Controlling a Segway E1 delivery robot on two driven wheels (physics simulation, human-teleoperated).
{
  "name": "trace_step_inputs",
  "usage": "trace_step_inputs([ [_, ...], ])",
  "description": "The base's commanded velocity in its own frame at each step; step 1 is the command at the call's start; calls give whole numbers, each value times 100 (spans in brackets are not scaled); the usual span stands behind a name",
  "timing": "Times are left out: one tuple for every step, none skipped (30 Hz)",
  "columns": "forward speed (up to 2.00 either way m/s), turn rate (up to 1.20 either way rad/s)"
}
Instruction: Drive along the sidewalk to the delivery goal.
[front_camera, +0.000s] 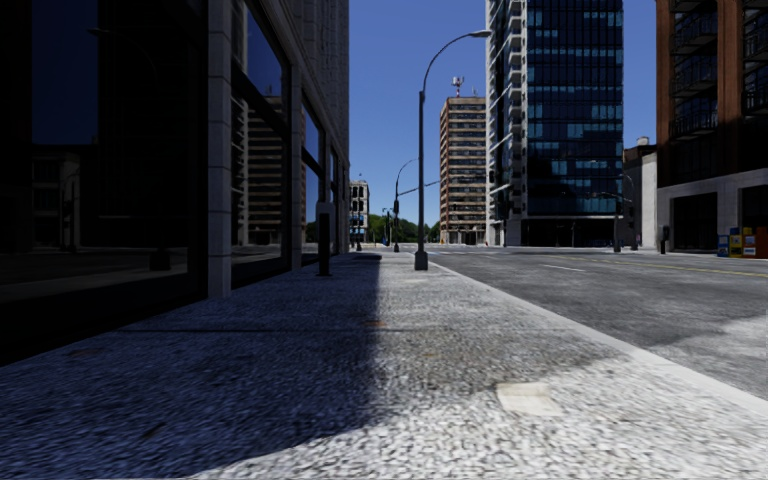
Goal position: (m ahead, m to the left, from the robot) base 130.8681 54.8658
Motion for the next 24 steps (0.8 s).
trace_step_inputs([
  [200,0],
  [200,0],
  [200,0],
  [200,0],
  [200,0],
  [200,0],
  [200,0],
  [200,0],
  [200,0],
  [200,0],
  [200,0],
  [200,0],
  [200,0],
  [200,0],
  [200,0],
  [200,0],
  [200,0],
  [200,0],
  [200,0],
  [200,0],
  [200,0],
  [200,0],
  [200,0],
  [200,0],
])
